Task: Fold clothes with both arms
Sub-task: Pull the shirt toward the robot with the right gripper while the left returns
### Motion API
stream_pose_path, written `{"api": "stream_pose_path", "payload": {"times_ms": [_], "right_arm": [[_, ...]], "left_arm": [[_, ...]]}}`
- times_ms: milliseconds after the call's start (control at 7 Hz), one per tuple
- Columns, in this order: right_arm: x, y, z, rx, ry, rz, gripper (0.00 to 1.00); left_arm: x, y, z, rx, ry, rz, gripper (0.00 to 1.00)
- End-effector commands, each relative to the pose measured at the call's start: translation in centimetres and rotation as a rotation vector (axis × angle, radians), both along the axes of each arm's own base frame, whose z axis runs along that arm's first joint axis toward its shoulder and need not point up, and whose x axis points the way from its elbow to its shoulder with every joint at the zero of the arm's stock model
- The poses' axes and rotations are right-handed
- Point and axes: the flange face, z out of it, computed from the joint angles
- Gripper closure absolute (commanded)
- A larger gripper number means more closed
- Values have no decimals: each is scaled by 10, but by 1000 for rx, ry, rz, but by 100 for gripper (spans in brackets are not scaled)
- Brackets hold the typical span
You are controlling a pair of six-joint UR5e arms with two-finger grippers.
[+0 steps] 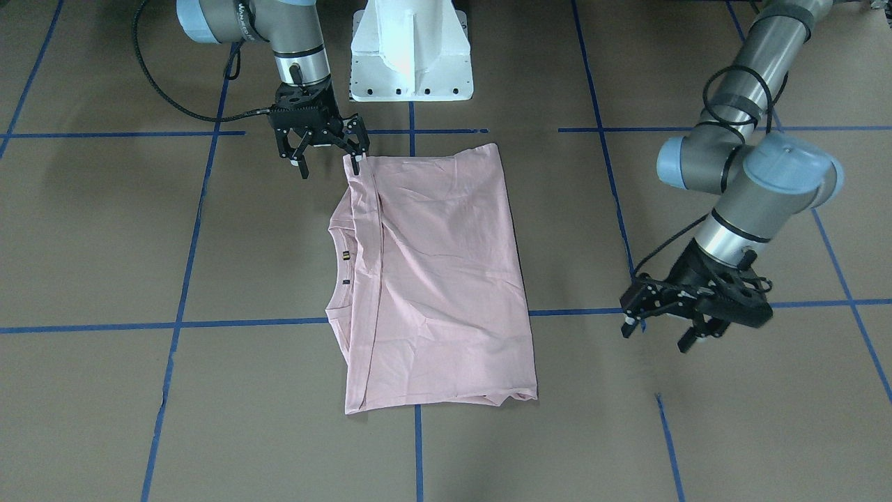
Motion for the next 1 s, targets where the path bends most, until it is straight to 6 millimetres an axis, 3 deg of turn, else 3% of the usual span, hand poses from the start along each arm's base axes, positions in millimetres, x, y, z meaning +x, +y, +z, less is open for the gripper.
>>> {"api": "stream_pose_path", "payload": {"times_ms": [0,143,429,571,714,857], "right_arm": [[0,1,-5,4,-21,-3,0],[-2,2,-7,4,-22,-4,0],[-2,2,-7,4,-23,-2,0],[-2,1,-6,4,-21,-1,0],[-2,1,-6,5,-20,-2,0],[-2,2,-6,5,-20,-3,0]], "left_arm": [[17,129,-24,-121,115,39,0],[38,189,-31,-199,164,25,0],[94,265,-55,-341,193,-11,0],[102,291,-73,-397,155,-13,0],[126,316,-76,-455,119,-6,0],[154,333,-93,-461,83,13,0]]}}
